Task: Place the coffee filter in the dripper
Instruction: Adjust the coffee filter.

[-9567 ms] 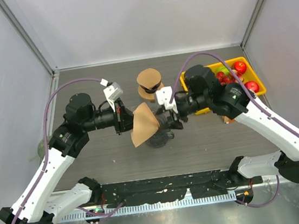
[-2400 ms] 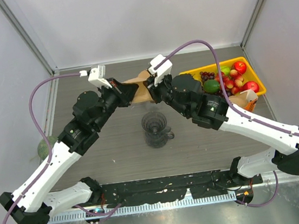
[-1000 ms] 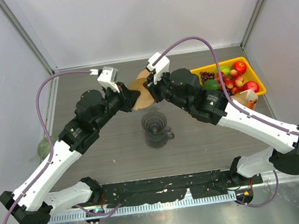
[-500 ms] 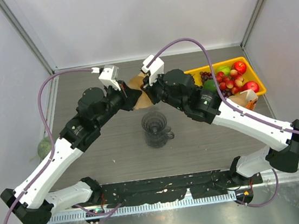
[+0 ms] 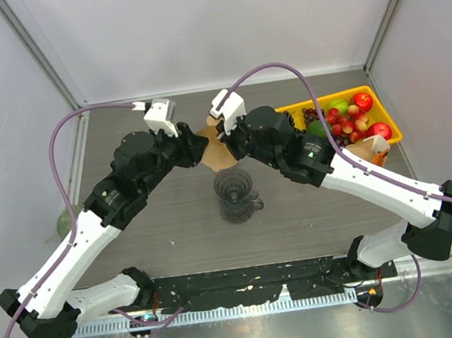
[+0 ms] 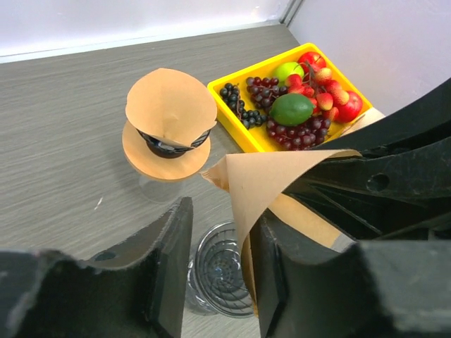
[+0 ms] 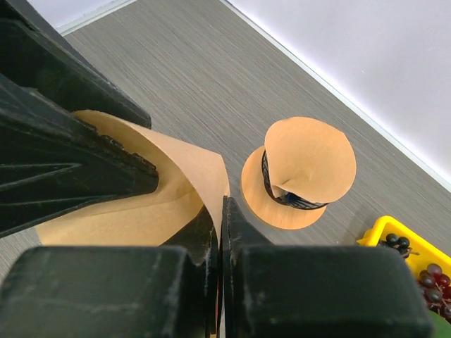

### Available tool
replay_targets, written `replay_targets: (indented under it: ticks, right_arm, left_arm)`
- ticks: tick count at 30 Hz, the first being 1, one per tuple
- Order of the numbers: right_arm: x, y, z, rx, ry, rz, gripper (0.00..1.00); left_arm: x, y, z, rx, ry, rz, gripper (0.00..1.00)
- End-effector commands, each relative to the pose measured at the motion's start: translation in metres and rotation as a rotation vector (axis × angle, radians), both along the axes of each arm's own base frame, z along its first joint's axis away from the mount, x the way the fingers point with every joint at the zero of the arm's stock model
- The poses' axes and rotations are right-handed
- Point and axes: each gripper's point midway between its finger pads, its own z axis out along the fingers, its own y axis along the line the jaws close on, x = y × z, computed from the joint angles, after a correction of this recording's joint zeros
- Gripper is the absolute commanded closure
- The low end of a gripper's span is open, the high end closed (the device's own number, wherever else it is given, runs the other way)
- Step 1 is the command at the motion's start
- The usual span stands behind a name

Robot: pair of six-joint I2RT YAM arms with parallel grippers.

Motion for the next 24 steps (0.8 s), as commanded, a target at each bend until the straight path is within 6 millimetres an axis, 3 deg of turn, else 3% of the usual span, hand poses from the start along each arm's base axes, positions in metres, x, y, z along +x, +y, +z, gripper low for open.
replay_targets:
  ticks: [1, 5, 7, 11, 14, 18, 22, 24]
  right_arm:
    - [0.003, -0.004, 0.030, 0.034, -0.059, -0.019, 0.95]
    - [0.012, -0.015, 0.039, 0.036, -0.087, -0.101, 0.95]
    - [0.013, -0.016, 0.041, 0.043, -0.089, -0.111, 0.95]
    - [0.010, -0.011, 0.036, 0.043, -0.067, -0.085, 0.95]
    - [0.008, -0.009, 0.034, 0.033, -0.056, -0.068, 0.95]
    - [0.006, -0.022, 0.030, -0.010, 0.004, -0.041, 0.95]
    - [0.000, -0.038, 0.012, -0.044, 0.131, 0.040, 0.95]
    - [-0.005, -0.042, 0.002, -0.052, 0.199, 0.104, 0.95]
  left_arm:
    - [0.005, -0.002, 0.011, -0.002, -0.008, 0.003, 0.64]
    - [0.004, -0.002, 0.006, 0.009, 0.019, 0.002, 0.84]
    - [0.004, -0.003, 0.004, 0.012, 0.027, 0.001, 0.85]
    - [0.004, -0.005, 0.004, 0.000, 0.034, -0.002, 0.65]
    - [0.001, -0.005, 0.009, -0.009, 0.024, -0.017, 0.45]
    - [-0.008, 0.016, 0.022, -0.021, -0.002, -0.029, 0.23]
    - [-0.049, 0.011, 0.046, -0.163, -0.030, -0.307, 0.01]
    - [-0.071, 0.014, 0.058, -0.185, -0.100, -0.397, 0.00]
